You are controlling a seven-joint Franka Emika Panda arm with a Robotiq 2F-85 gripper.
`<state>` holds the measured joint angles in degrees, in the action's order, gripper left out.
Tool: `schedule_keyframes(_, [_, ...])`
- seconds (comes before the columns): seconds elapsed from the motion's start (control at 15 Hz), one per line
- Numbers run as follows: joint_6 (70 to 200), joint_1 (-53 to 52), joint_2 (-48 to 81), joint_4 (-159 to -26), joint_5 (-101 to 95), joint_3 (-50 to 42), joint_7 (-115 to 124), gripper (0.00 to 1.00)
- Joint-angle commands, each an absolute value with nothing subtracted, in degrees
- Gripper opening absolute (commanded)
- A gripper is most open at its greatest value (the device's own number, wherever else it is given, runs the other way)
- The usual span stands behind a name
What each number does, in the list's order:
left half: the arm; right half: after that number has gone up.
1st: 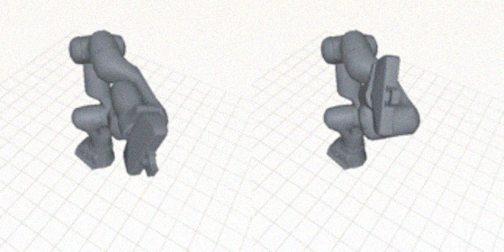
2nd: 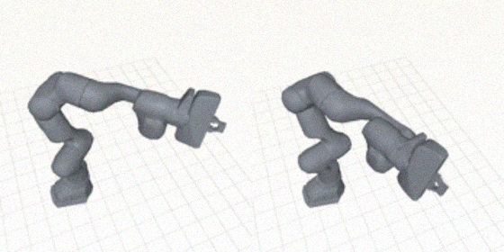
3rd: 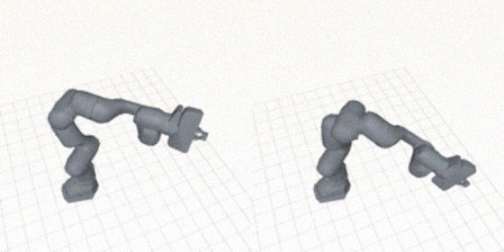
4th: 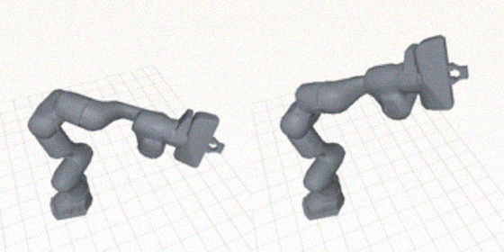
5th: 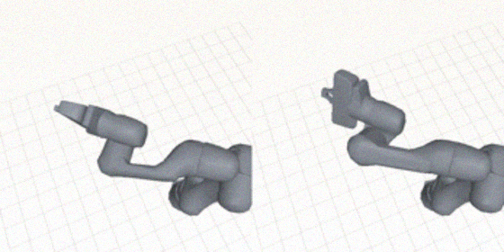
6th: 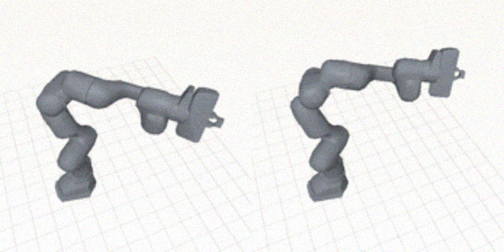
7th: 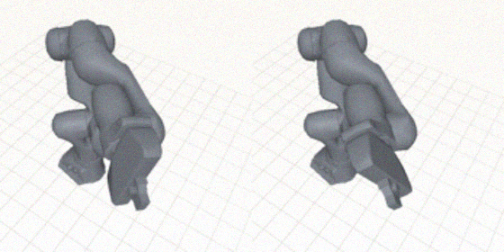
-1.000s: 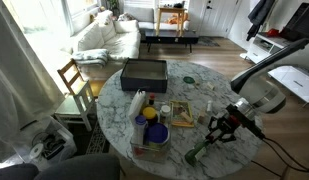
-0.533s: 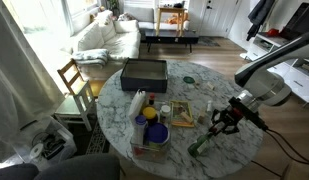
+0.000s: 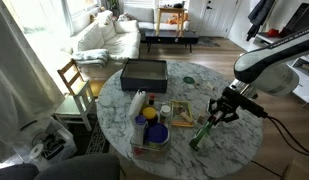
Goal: Pick up the green hot sauce bottle to make it stand upright and place a wooden block on top of it
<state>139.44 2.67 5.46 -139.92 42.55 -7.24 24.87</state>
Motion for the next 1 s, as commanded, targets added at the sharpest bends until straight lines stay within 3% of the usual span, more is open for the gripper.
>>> schedule_keyframes(0.0, [142.8, 1.4, 0.1, -142.6, 33.4, -5.7, 32.2, 0.08])
schedule_keyframes(0.93, [142.7, 0.8, -6.2, -143.5, 10.1, 1.1, 45.3, 0.08])
